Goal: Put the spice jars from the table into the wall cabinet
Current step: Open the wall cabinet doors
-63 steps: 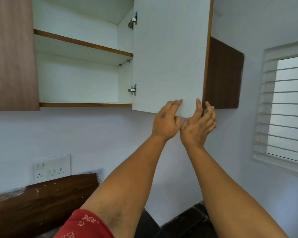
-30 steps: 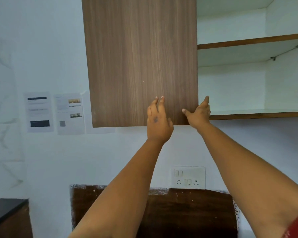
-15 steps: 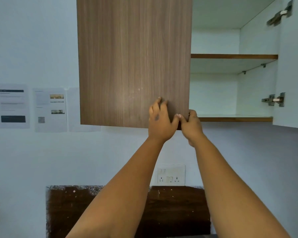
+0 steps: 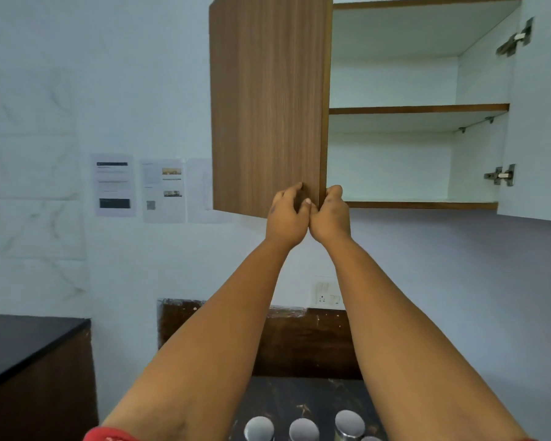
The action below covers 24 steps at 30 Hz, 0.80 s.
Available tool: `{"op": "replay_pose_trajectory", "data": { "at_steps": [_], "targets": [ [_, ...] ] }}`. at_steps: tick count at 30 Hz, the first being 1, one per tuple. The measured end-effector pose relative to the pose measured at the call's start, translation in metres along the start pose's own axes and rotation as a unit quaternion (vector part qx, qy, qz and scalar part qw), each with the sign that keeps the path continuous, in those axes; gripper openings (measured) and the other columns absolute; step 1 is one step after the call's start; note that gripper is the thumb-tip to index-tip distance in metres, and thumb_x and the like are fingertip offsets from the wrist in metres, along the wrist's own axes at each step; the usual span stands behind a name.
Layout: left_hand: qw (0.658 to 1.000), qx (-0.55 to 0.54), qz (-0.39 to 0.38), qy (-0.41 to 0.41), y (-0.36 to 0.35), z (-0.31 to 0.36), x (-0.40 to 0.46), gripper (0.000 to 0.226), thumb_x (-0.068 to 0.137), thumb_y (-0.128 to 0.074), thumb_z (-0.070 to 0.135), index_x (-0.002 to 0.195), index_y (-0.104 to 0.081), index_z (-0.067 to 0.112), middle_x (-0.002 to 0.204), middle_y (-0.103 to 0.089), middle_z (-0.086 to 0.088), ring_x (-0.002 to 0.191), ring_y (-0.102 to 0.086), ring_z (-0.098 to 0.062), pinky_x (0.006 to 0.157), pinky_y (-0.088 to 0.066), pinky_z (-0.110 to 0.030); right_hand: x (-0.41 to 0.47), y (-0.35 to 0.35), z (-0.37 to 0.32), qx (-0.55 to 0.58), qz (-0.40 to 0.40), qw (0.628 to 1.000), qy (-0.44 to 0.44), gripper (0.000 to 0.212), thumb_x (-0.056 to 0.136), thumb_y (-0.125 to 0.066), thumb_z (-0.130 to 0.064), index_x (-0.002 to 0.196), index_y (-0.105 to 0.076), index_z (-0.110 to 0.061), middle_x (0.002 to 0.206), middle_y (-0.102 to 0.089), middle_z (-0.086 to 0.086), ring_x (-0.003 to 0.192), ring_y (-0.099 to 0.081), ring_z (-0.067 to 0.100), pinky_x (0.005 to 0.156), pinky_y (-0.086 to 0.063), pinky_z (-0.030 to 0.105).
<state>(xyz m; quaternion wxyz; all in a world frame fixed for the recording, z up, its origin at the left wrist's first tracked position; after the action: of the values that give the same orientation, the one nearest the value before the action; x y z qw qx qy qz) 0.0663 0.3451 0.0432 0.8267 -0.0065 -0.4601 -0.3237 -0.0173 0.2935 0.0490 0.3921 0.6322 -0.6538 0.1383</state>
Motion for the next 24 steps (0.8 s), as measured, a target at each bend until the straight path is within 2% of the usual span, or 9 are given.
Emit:
{"op": "replay_pose_trajectory", "data": {
  "at_steps": [3,5,9,11,12,16,21,24],
  "targets": [
    [1.0,-0.012,-0.008,0.015,0.035,0.002,-0.013,0.039,0.101,-0.047,0.021,0.14,-0.048,0.016,0.137,-0.051,-0.006,0.122,-0.053,-0.02,0.103,-0.046,-0.034,-0.023,-0.005,-0.03,0.003,-0.003,1.0,-0.003,0.023,0.097,-0.05,-0.023,0.112,-0.04,-0.01,0.093,-0.056,0.006,0.082,-0.059,0.024,0.07,-0.055,0.037],
    [1.0,-0.019,-0.013,0.018,0.055,0.002,-0.021,0.039,0.102,-0.046,0.018,0.141,-0.048,0.013,0.138,-0.054,-0.006,0.124,-0.053,-0.021,0.105,-0.045,-0.035,-0.037,-0.009,-0.049,0.002,-0.003,1.0,-0.004,0.02,0.097,-0.049,-0.022,0.11,-0.039,-0.01,0.091,-0.055,0.005,0.079,-0.058,0.022,0.061,-0.049,0.031],
    [0.999,-0.034,-0.001,0.027,0.093,-0.002,-0.039,0.042,0.103,-0.042,0.011,0.145,-0.042,0.011,0.144,-0.049,-0.005,0.13,-0.047,-0.019,0.103,-0.039,-0.024,-0.062,-0.022,-0.079,-0.006,0.001,1.0,0.009,0.007,0.1,-0.04,-0.02,0.101,-0.041,-0.014,0.082,-0.051,0.0,0.067,-0.05,0.015,0.057,-0.039,0.025],
    [0.999,-0.017,0.022,0.019,0.115,-0.007,-0.045,0.041,0.103,-0.043,0.013,0.144,-0.043,0.011,0.142,-0.051,-0.007,0.128,-0.049,-0.02,0.099,-0.039,-0.022,-0.072,-0.032,-0.096,-0.017,0.01,1.0,0.025,0.024,0.104,-0.026,-0.026,0.085,-0.04,-0.019,0.076,-0.053,0.0,0.063,-0.05,0.014,0.052,-0.037,0.024],
    [0.999,0.009,0.032,0.001,0.127,-0.01,-0.047,0.041,0.103,-0.044,0.014,0.143,-0.044,0.011,0.139,-0.053,-0.008,0.126,-0.05,-0.021,0.099,-0.04,-0.024,-0.079,-0.037,-0.105,-0.034,0.018,0.999,0.038,0.027,0.103,-0.023,-0.028,0.085,-0.041,-0.018,0.077,-0.055,0.002,0.066,-0.053,0.018,0.053,-0.04,0.027],
    [0.994,0.08,0.036,-0.064,0.172,-0.022,-0.055,0.041,0.102,-0.046,0.017,0.143,-0.045,0.012,0.131,-0.059,-0.008,0.117,-0.057,-0.02,0.097,-0.042,-0.025,-0.11,-0.063,-0.141,-0.038,0.029,0.994,0.095,0.02,0.099,-0.038,-0.023,0.11,-0.041,-0.006,0.1,-0.057,0.012,0.083,-0.059,0.028,0.068,-0.054,0.041],
    [0.994,0.087,0.01,-0.064,0.228,-0.043,-0.061,0.042,0.102,-0.045,0.017,0.144,-0.043,0.016,0.134,-0.059,-0.005,0.119,-0.058,-0.02,0.102,-0.047,-0.035,-0.131,-0.101,-0.177,-0.056,0.046,0.984,0.165,0.025,0.1,-0.044,-0.025,0.117,-0.043,-0.008,0.106,-0.056,0.01,0.087,-0.06,0.023,0.068,-0.053,0.032],
    [0.99,0.127,-0.024,-0.059,0.261,-0.056,-0.058,0.046,0.103,-0.042,0.019,0.148,-0.036,0.019,0.138,-0.056,-0.003,0.122,-0.056,-0.02,0.103,-0.046,-0.037,-0.143,-0.123,-0.199,-0.045,0.041,0.98,0.191,0.024,0.099,-0.046,-0.025,0.119,-0.043,-0.011,0.107,-0.054,0.009,0.085,-0.059,0.023,0.066,-0.054,0.032]
  ]
}}
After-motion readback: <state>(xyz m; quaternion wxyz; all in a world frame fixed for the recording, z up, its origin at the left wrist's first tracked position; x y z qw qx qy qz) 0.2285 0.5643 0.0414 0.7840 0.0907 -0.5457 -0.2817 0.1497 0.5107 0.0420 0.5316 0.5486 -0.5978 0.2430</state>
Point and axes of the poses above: each hand's wrist, its own x-axis towards the middle knuckle, its own y-axis out of the back of the hand, z = x × y, the point moved 3 cm from there along x, towards the middle knuckle
